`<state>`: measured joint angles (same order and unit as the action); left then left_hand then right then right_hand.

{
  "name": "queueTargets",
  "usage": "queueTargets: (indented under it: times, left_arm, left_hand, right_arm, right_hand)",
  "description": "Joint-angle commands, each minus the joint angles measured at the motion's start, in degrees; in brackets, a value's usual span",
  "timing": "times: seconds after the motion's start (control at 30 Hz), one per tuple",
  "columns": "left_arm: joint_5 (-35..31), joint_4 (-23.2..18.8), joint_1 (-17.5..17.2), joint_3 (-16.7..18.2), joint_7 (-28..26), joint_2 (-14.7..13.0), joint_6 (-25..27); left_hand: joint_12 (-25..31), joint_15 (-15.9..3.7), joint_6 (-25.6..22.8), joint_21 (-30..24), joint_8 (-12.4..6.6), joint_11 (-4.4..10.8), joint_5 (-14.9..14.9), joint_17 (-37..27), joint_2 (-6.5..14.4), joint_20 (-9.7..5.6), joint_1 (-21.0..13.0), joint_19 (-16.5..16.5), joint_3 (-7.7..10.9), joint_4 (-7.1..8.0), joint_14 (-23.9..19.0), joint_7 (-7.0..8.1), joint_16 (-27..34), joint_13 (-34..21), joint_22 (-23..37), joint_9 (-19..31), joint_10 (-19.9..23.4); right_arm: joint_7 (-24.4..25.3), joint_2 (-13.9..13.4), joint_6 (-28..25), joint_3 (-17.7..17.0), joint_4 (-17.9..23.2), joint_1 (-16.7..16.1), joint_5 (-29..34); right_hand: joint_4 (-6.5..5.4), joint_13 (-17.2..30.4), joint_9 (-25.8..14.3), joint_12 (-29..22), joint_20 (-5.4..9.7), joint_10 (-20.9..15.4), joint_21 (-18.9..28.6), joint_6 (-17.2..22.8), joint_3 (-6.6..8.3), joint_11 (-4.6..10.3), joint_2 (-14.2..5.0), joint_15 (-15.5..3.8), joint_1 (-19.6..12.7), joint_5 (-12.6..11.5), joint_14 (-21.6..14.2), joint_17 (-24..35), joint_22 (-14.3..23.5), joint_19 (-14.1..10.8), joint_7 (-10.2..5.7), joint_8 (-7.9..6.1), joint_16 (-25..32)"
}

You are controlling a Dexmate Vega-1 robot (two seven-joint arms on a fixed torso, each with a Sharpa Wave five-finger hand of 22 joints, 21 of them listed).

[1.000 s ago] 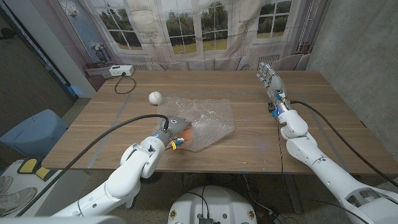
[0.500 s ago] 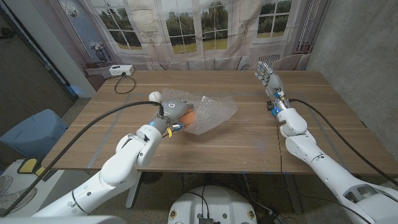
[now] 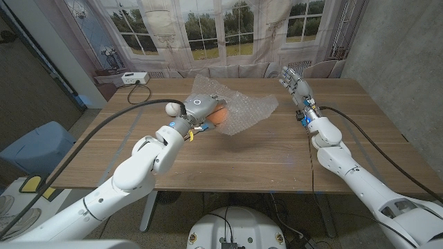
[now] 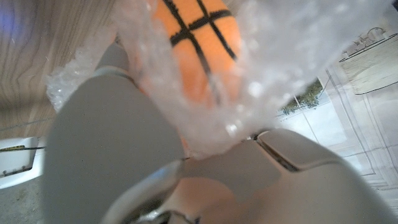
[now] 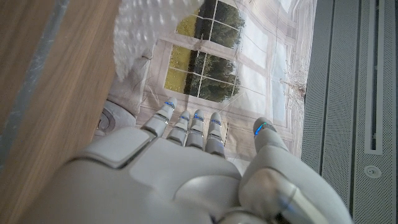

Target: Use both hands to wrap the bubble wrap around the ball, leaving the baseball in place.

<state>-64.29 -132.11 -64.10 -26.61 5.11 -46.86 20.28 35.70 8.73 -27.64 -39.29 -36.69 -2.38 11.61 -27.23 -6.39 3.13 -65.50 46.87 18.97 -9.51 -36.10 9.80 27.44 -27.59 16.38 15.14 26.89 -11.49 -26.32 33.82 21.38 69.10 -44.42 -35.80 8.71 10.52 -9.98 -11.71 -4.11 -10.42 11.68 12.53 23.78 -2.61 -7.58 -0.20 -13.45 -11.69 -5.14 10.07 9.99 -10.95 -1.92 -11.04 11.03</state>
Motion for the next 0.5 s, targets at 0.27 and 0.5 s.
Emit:
queueTargets:
  times: [0.27,0.5]
  left_arm:
    - [22.1,3.2,5.9,1.6,-2.4,1.5,-7.7]
    - [26.0,3.6,7.0,2.7,-4.6,1.1,-7.8]
  left_hand:
    - [1.2,-22.01,-20.3,-1.2,-0.41,7.61,0.3,-0.8,14.6,-11.77,-13.8,5.5,0.36,0.49,-31.0,-9.92,-0.5,-4.9,0.4,0.1,19.9]
    - [1.2,-21.98,-20.0,-1.9,-0.46,7.62,0.3,-1.1,14.6,-11.75,-13.7,5.3,0.39,0.52,-31.1,-9.9,-0.7,-5.4,0.4,0.2,19.7]
  right_arm:
    - [-15.8,-2.7,-7.5,2.1,-2.6,5.6,-5.2]
    - [-15.7,-3.6,-9.5,2.4,-3.0,6.1,-4.4]
  right_hand:
    - [1.35,0.4,-0.3,-1.0,-2.5,-7.1,0.4,3.7,7.33,0.62,-0.32,0.91,-9.3,-1.0,-6.0,0.1,0.4,-2.4,0.05,-0.36,0.7]
    - [1.16,0.5,-0.3,-0.8,-4.19,-8.0,0.2,5.4,9.29,0.48,-0.12,3.72,-10.5,-2.4,-6.1,0.4,0.4,-1.9,-0.01,-0.54,0.5]
